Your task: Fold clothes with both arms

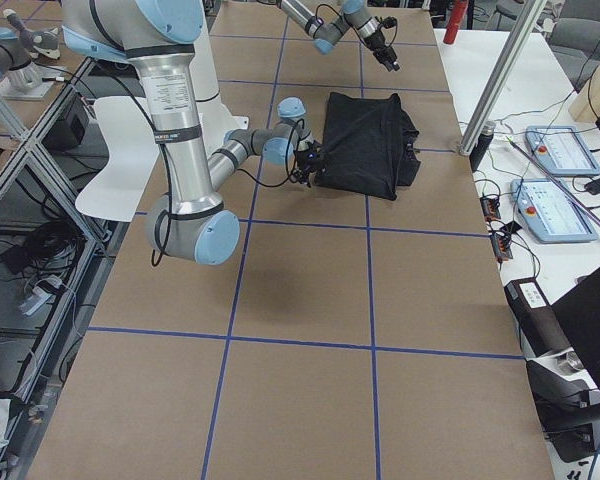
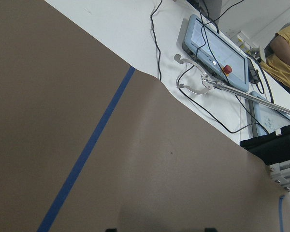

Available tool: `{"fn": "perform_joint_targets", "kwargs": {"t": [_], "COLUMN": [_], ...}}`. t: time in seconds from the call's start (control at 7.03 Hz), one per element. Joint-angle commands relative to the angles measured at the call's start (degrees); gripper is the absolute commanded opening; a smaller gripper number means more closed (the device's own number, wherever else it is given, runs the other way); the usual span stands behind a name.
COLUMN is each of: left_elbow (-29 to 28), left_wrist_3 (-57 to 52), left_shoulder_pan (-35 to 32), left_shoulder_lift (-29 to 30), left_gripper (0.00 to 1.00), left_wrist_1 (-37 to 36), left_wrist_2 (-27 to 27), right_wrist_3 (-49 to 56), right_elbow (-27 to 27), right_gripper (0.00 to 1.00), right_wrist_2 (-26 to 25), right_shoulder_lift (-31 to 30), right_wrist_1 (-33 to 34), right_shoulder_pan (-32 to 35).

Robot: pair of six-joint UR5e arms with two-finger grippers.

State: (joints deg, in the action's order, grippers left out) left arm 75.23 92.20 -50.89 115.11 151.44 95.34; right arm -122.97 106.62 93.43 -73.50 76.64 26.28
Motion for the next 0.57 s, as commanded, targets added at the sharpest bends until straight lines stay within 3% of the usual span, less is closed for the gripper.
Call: {"fn": "perform_joint_targets", "kwargs": {"t": [0.0,0.28,0.43], "left_elbow": [0.0,-0.1,0.0], "left_wrist_3": [0.0,0.0,0.0], "left_shoulder_pan": [0.1,0.1,0.1], "left_shoulder_lift": [-0.1,-0.1,-0.1], "left_gripper": [0.68,0.68,0.68], "left_wrist_1": [0.0,0.0,0.0], "left_wrist_2": [-0.9,-1.0,-1.0], "right_wrist_3": [0.0,0.1,0.1], "right_elbow": [-1.3,-1.3,-1.3], "right_gripper": [0.59,0.55,0.43], "right_wrist_2": [0.0,0.1,0.1], "right_shoulder_lift": [1.4,1.2,0.9], "right_wrist_1": [0.0,0.1,0.0], "right_shoulder_pan": [0.0,0.0,0.1]}}
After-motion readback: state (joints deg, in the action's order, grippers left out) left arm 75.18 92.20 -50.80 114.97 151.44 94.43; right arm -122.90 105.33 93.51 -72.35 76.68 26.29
